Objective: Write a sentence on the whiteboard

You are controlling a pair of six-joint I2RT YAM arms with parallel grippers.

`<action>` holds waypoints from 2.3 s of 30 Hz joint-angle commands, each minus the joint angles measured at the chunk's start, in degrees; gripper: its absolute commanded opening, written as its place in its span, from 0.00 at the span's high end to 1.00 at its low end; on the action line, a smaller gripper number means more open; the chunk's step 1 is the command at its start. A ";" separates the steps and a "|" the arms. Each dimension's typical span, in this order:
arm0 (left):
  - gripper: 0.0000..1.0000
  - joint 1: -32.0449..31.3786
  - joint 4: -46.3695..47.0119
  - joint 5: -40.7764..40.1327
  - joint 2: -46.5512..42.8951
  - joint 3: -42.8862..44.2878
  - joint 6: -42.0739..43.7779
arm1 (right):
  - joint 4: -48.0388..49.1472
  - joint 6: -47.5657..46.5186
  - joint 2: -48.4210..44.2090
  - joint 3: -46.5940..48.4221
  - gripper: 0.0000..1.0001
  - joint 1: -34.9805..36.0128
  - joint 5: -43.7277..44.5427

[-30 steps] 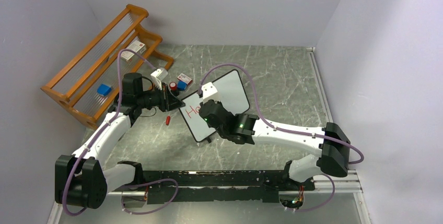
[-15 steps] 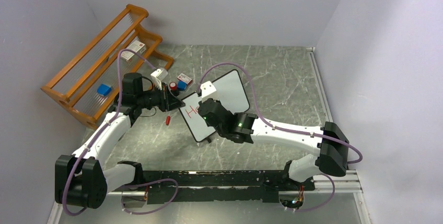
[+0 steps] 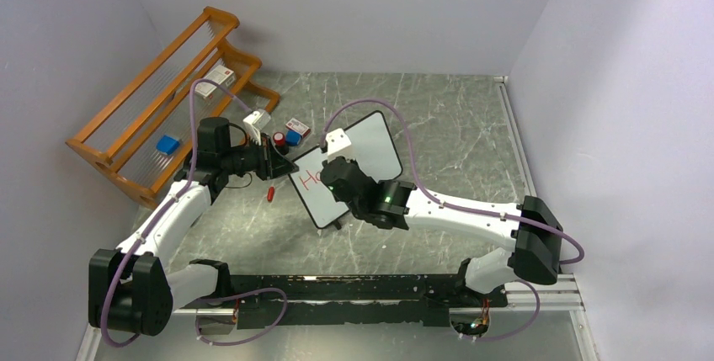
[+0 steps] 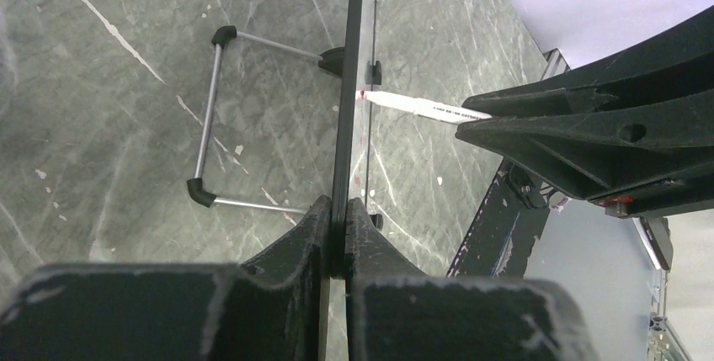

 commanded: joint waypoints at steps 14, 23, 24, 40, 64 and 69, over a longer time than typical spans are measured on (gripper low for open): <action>0.95 -0.09 -1.80 -1.76 1.17 -0.37 0.83 | -1.86 4.38 -1.00 -3.03 1.00 -0.99 0.13; 0.95 -0.06 -1.79 -1.76 1.27 -0.37 0.80 | -1.02 4.48 -1.32 -3.36 1.00 -0.40 -3.51; 0.95 -0.06 -1.80 -1.75 1.32 -0.37 0.87 | -0.99 4.48 -1.23 -3.27 1.00 -0.31 -3.57; 0.95 -0.06 -1.76 -1.76 1.32 -0.37 0.82 | -0.33 3.94 -1.86 -2.13 1.00 0.23 -4.15; 0.95 -0.06 -2.31 -2.09 1.40 -0.18 1.15 | 1.83 0.98 -4.89 -4.79 1.00 -1.43 1.41; 0.95 -0.05 -2.42 -2.13 1.52 -0.10 1.26 | 3.31 -0.12 -4.76 -4.75 1.00 -1.54 1.76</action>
